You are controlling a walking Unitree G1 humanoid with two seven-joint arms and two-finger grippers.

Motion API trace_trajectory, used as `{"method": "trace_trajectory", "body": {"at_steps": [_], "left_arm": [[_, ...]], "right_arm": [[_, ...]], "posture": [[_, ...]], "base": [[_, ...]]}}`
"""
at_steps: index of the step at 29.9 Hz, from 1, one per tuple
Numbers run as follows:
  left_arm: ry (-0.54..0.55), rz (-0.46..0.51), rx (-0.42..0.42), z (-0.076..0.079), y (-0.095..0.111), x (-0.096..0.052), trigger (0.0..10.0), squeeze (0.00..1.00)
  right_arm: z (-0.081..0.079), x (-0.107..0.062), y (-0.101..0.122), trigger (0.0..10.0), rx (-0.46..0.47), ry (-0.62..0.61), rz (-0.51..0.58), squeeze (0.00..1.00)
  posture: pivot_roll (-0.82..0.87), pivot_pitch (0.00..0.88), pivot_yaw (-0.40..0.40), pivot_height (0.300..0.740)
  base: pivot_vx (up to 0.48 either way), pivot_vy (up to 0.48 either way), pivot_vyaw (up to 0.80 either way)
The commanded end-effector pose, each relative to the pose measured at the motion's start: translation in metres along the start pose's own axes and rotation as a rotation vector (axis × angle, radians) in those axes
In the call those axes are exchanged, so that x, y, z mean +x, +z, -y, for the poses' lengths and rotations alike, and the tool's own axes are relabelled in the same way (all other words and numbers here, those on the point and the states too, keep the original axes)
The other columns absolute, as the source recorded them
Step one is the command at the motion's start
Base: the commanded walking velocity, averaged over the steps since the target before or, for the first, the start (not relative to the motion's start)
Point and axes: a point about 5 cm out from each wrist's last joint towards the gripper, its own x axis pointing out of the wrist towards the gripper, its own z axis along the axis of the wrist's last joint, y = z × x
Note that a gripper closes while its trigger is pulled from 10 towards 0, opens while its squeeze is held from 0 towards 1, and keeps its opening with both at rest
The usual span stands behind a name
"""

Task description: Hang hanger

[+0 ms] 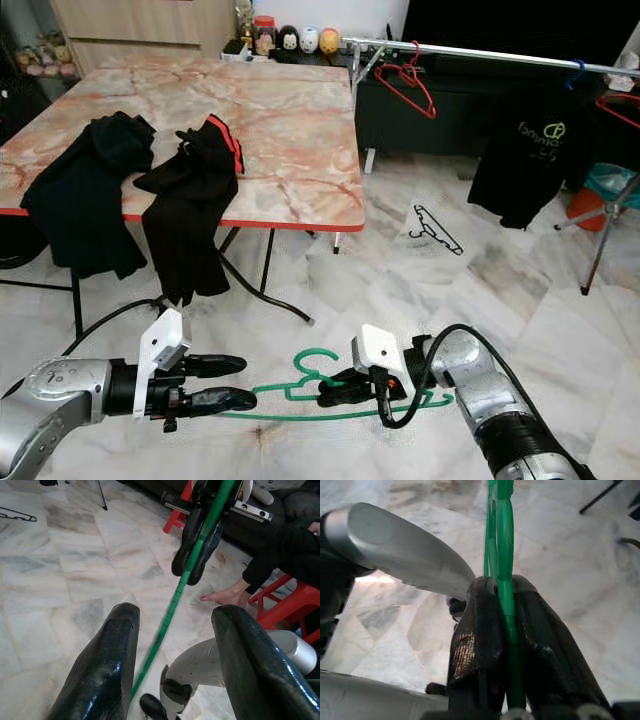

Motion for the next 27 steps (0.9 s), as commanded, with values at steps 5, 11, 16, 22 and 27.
{"method": "trace_trajectory", "body": {"at_steps": [5,11,16,22,27], "left_arm": [[-0.013,-0.013,0.016,-0.003,0.008,0.003,10.0,0.0],[-0.021,-0.031,0.027,-0.001,0.012,0.007,10.0,0.0],[-0.042,-0.058,0.039,0.002,0.013,0.011,10.0,0.0],[-0.027,-0.096,0.04,0.002,0.012,0.012,10.0,0.0],[0.011,-0.122,0.042,0.001,0.009,0.014,10.0,0.0]], "right_arm": [[-0.004,-0.001,0.01,10.0,-0.044,0.071,0.006,0.0],[-0.006,0.002,0.013,10.0,-0.052,0.083,0.019,0.0],[-0.002,0.005,0.017,10.0,-0.066,0.062,0.024,0.0],[0.0,0.007,0.023,10.0,-0.068,0.053,0.039,0.0],[0.003,0.012,0.024,10.0,-0.069,0.021,0.03,0.0]], "posture": [[0.06,0.0,-0.086,0.736],[0.07,0.0,-0.083,0.736],[0.07,0.0,-0.082,0.736],[0.07,0.0,-0.079,0.736],[0.07,0.0,-0.077,0.736]], "base": [[0.0,0.0,0.0],[0.0,0.0,0.0],[0.0,0.0,0.0],[0.0,0.0,0.0],[0.0,0.0,0.0]]}}
